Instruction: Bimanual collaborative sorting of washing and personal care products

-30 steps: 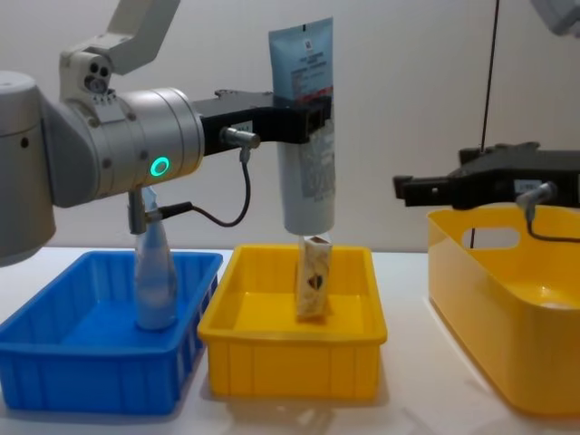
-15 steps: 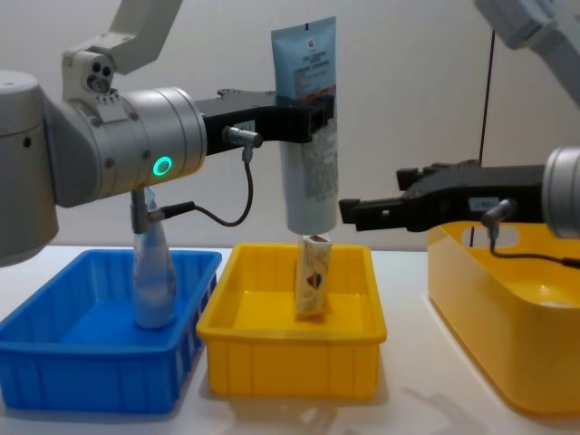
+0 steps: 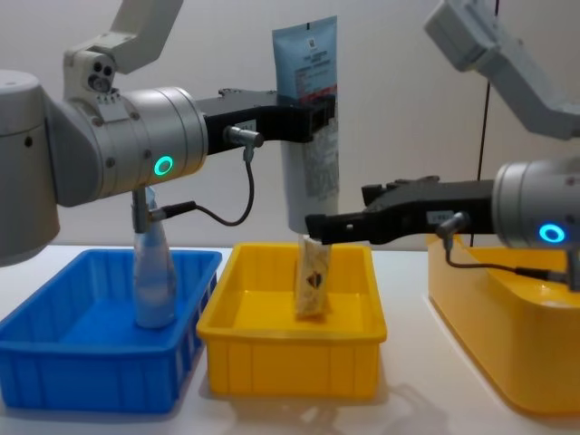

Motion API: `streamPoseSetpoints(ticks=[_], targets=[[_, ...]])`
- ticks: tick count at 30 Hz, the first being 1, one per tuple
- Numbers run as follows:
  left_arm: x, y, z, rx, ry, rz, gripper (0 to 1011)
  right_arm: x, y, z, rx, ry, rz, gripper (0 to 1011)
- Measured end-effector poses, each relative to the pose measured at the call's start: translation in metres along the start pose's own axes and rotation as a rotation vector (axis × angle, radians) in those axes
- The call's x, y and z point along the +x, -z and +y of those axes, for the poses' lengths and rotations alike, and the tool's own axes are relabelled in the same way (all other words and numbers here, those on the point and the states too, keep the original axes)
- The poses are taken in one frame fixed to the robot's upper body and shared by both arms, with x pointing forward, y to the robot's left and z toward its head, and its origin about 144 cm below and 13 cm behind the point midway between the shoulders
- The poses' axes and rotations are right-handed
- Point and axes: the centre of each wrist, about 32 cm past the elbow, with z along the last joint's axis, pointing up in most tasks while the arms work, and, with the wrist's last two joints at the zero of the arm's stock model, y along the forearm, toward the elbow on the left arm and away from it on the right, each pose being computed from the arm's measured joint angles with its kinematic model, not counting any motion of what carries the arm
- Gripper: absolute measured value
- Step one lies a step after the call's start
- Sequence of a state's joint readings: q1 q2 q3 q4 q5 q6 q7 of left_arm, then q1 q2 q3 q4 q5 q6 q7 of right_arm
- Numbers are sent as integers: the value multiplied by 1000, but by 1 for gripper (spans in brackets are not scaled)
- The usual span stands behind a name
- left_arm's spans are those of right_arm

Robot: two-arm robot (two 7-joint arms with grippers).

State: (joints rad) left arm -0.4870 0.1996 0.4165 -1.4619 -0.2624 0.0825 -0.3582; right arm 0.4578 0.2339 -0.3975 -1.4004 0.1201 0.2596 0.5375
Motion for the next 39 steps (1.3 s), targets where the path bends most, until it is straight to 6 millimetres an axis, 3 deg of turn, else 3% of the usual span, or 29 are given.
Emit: streamPoseSetpoints(ticks=[25,29,33,39], targets=[[0,0,0,0,0,0,240,-1,3,42,2,-3,-18,993],[0,0,0,0,0,0,243,-1,2,48,-4,5,-23,906],[0,0,0,0,0,0,314,-2,2,52,-9,9,-25,800],[0,0,0,0,0,0,521,-2,1,57,-11,16,-27,627]])
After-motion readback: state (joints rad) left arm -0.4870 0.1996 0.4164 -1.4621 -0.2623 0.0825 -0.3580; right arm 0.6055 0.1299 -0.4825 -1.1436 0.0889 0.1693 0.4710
